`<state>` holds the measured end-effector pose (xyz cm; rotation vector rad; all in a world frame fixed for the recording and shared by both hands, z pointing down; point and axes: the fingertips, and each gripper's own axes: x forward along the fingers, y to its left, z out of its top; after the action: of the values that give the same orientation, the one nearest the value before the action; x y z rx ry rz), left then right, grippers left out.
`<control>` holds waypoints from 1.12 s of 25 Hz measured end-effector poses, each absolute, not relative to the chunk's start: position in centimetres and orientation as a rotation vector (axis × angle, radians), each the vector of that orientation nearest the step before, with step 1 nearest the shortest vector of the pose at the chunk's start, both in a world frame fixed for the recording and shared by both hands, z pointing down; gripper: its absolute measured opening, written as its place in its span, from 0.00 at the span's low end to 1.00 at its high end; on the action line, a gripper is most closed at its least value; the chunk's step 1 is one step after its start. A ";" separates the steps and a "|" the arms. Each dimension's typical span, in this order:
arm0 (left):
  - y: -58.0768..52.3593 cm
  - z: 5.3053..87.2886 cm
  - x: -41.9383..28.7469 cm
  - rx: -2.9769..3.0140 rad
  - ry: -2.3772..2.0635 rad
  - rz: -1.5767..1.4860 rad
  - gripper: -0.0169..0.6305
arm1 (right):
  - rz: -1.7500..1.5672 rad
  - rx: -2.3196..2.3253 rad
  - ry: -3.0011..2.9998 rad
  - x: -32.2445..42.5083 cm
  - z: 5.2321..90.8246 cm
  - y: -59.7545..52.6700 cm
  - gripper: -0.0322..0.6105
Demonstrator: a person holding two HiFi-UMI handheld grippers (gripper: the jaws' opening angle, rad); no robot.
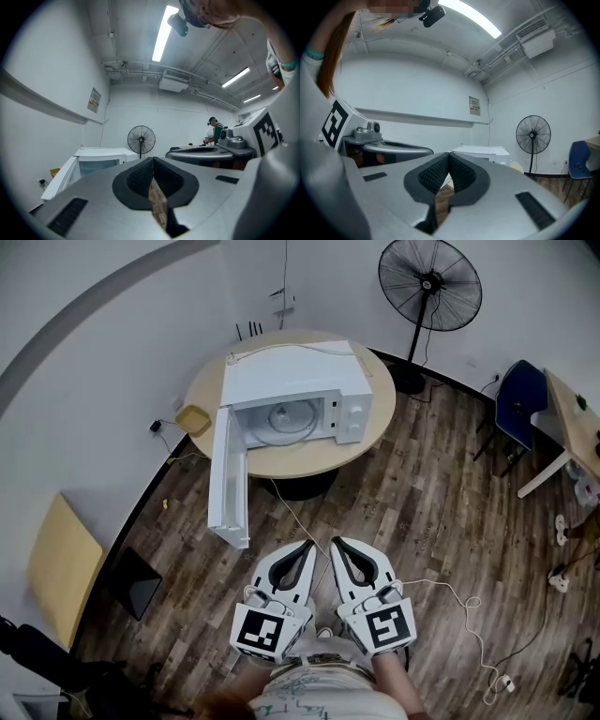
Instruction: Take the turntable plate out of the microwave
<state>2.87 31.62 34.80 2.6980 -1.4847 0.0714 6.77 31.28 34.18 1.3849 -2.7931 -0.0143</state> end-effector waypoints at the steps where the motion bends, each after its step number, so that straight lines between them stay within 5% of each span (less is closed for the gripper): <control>1: 30.6 34.9 2.8 2.700 -1.476 0.065 0.05 | -0.010 1.383 -2.794 6.6 34.3 30.4 0.04; 28: 12.4 35.6 -3.6 2.770 -1.406 0.145 0.05 | -0.054 1.377 -2.726 -0.8 35.5 12.0 0.04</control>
<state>-3.58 12.44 35.61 2.7698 -1.4057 0.1451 -0.79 12.00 35.49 1.3770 -2.7258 -0.0537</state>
